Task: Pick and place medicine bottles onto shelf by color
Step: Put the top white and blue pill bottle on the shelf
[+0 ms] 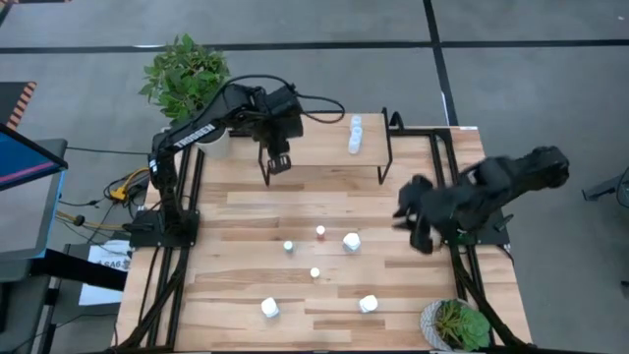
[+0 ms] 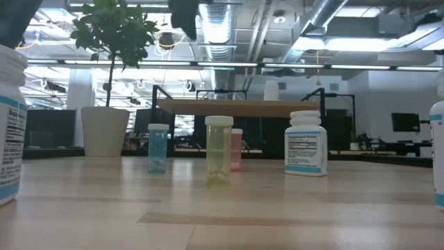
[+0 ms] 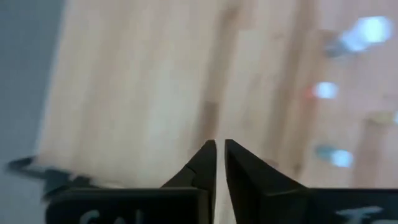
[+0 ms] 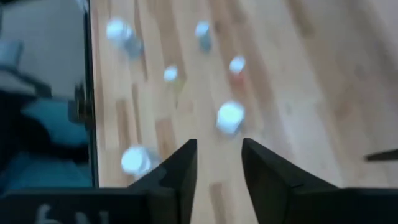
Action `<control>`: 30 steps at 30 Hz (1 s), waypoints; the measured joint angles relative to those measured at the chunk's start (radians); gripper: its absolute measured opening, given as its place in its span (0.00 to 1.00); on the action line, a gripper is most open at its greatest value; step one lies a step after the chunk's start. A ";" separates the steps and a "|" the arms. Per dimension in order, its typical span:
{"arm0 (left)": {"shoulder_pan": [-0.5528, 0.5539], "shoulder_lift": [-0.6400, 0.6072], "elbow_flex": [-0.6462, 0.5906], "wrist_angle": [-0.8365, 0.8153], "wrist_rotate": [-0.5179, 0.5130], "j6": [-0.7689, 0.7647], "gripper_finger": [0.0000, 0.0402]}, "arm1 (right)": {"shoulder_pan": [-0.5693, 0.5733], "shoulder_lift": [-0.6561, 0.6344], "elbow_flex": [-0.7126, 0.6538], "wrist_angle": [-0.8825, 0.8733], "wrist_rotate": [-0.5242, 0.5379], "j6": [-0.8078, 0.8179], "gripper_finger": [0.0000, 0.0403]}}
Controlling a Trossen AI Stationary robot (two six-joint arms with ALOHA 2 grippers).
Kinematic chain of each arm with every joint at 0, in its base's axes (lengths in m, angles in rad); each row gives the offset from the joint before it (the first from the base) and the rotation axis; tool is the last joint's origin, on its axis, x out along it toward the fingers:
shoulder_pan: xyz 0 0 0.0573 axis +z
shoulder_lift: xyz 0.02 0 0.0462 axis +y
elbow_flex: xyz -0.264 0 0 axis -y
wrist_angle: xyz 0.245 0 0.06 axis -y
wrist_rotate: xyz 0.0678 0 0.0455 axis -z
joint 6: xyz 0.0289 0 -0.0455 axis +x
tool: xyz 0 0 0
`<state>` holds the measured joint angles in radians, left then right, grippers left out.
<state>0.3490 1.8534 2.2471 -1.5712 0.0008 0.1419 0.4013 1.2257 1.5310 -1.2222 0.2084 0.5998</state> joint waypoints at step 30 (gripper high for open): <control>-0.236 -0.638 -0.800 0.318 0.089 -0.149 0.51 | -0.159 0.512 -0.031 0.056 -0.055 0.095 0.58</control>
<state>0.1134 1.2157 1.4474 -1.2535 0.0901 -0.0071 0.2423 1.7378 1.5002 -1.1665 0.1534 0.6948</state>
